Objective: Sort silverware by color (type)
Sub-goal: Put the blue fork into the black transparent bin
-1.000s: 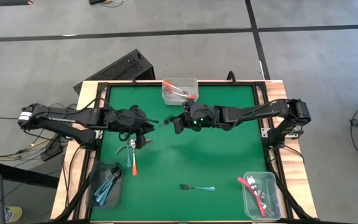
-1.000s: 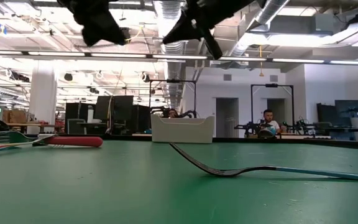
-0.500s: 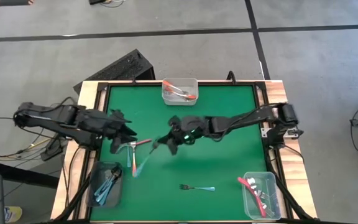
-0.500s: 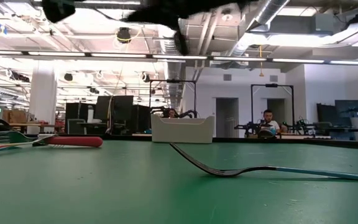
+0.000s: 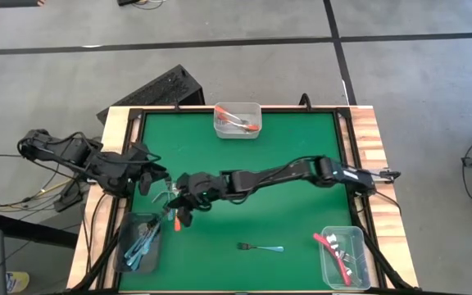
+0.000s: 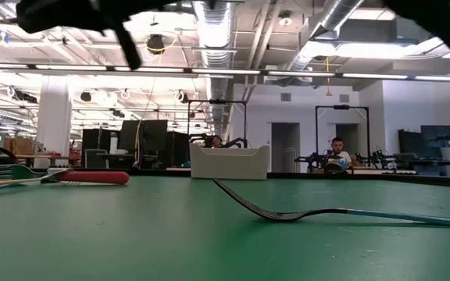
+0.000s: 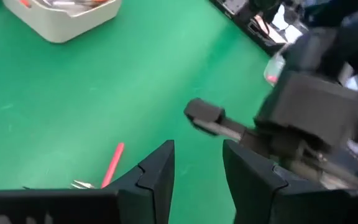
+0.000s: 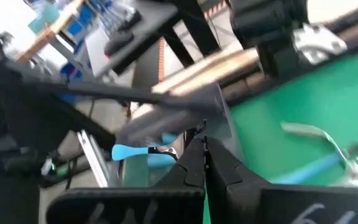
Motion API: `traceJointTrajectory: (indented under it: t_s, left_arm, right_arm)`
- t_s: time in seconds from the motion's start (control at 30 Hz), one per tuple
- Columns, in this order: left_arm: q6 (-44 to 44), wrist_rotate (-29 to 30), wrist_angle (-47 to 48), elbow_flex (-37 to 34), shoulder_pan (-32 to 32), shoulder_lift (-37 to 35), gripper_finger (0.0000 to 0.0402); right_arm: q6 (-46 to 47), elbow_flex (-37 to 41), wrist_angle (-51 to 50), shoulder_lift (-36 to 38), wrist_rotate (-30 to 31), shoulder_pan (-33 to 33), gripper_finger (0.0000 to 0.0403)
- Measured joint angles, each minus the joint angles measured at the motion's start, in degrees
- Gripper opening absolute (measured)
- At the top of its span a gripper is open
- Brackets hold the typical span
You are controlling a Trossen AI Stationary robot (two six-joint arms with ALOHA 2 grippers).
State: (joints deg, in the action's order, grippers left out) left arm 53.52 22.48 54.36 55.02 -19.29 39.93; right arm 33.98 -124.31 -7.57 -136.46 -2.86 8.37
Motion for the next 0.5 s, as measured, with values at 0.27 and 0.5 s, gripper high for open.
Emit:
traceJointTrajectory:
  t_s: [0.27, 0.5]
  left_arm:
    - [4.65, 1.66, 1.87, 0.00, -2.08, 0.17, 0.0122]
    - [4.35, 3.25, 2.35, 0.00, -2.47, 0.20, 0.0122]
  right_arm:
    - [-2.57, -8.96, -0.21, -8.62, 3.79, 1.09, 0.0011]
    - [-5.29, -9.11, -2.96, -9.21, 6.00, 1.58, 0.0011]
